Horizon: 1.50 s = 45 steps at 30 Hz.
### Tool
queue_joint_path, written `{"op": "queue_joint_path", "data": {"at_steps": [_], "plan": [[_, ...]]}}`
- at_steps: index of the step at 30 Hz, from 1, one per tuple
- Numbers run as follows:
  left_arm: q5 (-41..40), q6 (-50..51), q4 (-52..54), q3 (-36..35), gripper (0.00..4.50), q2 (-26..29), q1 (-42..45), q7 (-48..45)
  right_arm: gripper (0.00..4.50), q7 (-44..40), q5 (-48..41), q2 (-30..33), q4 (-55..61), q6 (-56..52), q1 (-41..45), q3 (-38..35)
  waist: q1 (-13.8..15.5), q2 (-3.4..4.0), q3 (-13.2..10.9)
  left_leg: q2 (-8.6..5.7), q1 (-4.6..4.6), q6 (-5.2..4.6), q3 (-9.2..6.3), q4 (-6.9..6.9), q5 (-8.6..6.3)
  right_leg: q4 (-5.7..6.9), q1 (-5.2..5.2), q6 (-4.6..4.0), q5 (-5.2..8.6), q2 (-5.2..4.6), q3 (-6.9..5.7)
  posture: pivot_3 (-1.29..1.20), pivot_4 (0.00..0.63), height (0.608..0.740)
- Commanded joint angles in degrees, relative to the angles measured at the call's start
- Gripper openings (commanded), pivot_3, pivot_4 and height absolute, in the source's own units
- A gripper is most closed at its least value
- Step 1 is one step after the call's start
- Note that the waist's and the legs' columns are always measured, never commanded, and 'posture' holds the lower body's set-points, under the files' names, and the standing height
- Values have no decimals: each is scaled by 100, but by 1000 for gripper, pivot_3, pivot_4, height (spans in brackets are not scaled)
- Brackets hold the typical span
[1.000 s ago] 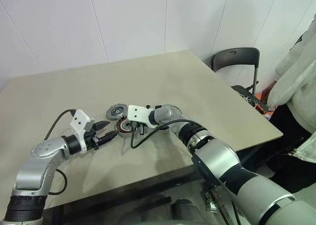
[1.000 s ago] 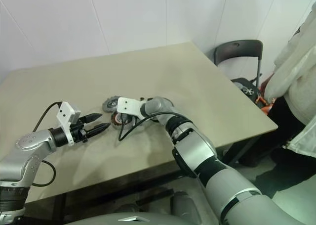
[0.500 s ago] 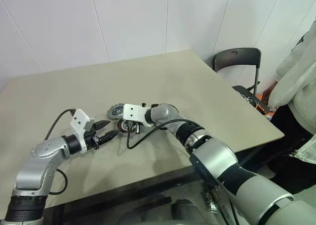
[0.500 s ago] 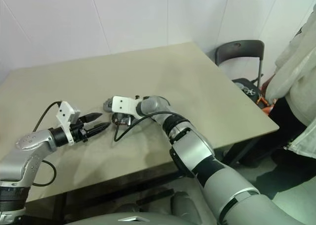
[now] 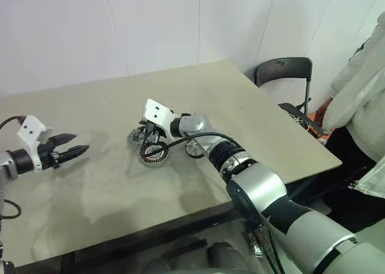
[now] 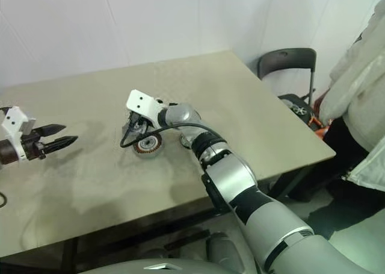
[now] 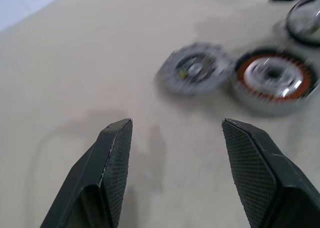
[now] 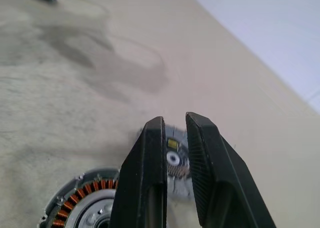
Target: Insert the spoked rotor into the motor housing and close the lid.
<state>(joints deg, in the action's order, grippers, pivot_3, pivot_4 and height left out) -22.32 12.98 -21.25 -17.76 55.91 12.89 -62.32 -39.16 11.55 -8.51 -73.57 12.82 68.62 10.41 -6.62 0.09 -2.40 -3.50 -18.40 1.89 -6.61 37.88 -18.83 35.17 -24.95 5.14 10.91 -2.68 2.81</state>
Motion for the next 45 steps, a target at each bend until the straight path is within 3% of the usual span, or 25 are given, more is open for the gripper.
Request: {"op": "queue_joint_path", "data": {"at_steps": [1,5,12,25,37,45], "plan": [[-117,-83,389,-141,3043,-57,128,5,722,203,-176,-72,-22,-172,-89,-215,3,-3,2,-1,0,0,1,1,0,-1,1,1,0,-2,1,0,0,740],[-267,182,1100,-97,3043,-437,-208,239,18,183,-207,-6,11,-192,-212,-239,-34,-10,6,0,-1,0,3,-1,-1,1,-3,1,-1,-3,3,0,0,740],[-305,533,1615,-73,3043,-742,-429,531,18,-97,-241,-206,100,-315,-311,-210,-60,-17,11,13,0,0,5,-3,-1,18,-16,-1,-1,13,5,0,0,740],[-400,960,2411,40,3043,-1079,-670,778,18,292,62,-418,-116,-562,-523,170,-51,-20,13,8,-1,1,5,0,-1,12,-11,-1,-1,8,5,0,0,740],[-423,1092,2571,73,3043,-1156,-775,888,18,86,-85,-717,27,-465,-421,185,-53,-21,13,8,1,1,5,1,-1,14,-10,-1,-1,10,5,0,0,740],[-420,1166,2789,142,3043,-1264,-889,979,18,279,180,-692,-152,-617,-826,459,-50,-21,13,8,1,1,5,1,-1,13,-9,-1,-1,9,5,0,0,740]]}}
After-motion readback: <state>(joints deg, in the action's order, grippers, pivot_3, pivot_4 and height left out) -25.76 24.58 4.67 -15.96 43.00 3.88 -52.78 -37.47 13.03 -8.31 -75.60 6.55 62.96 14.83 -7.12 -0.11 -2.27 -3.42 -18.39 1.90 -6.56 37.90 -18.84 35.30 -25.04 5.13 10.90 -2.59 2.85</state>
